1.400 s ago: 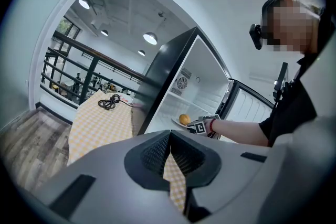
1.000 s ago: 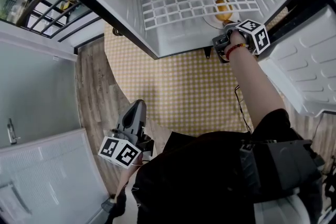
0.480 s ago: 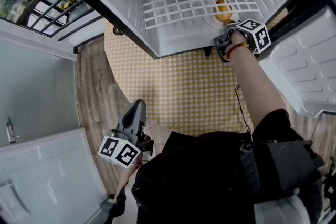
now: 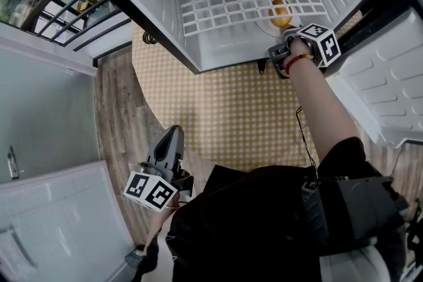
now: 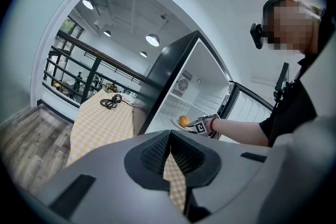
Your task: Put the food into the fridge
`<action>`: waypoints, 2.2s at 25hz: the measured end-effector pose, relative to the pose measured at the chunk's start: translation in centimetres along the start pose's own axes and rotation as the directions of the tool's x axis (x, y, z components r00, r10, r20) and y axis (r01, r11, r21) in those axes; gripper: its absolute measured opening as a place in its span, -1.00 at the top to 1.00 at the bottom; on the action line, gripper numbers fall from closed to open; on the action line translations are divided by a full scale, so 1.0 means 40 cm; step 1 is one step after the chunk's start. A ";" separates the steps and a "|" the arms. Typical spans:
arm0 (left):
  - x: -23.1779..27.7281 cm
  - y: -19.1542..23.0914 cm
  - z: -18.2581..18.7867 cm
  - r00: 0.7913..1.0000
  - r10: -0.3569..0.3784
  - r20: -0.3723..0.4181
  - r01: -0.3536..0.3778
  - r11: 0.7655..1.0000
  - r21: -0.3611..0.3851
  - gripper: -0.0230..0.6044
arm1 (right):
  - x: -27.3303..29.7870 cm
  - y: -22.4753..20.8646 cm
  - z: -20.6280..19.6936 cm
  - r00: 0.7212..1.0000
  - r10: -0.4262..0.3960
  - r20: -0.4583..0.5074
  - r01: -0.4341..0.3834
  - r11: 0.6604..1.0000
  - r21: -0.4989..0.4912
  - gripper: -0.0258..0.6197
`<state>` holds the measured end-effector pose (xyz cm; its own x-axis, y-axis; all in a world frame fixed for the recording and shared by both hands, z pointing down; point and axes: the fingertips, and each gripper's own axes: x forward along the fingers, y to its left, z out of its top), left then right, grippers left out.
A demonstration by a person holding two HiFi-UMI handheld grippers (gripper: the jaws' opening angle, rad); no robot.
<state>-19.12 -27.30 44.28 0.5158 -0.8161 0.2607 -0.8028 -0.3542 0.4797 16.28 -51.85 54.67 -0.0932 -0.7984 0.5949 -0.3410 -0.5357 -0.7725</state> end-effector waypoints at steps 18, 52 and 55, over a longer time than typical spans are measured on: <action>-0.025 0.006 -0.004 1.000 -0.001 0.012 0.002 1.000 -0.009 0.89 | -0.022 -0.013 -0.001 0.999 -0.032 0.025 0.031 0.999 0.023 0.43; -0.081 -0.068 0.077 0.962 -0.260 0.089 0.253 0.964 0.077 0.89 | -0.396 0.103 -0.123 0.963 0.270 0.018 -0.269 0.962 -0.042 0.35; -0.066 -0.091 0.080 0.952 -0.293 0.092 0.287 0.955 0.073 0.88 | -0.489 0.144 -0.143 0.925 0.379 0.008 -0.375 0.918 -0.130 0.35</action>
<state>-18.52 -25.32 39.18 0.6983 -0.7151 0.0306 -0.6408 -0.6056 0.4717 10.79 -37.75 39.88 -0.2079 -0.9440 0.2562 -0.3999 -0.1570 -0.9030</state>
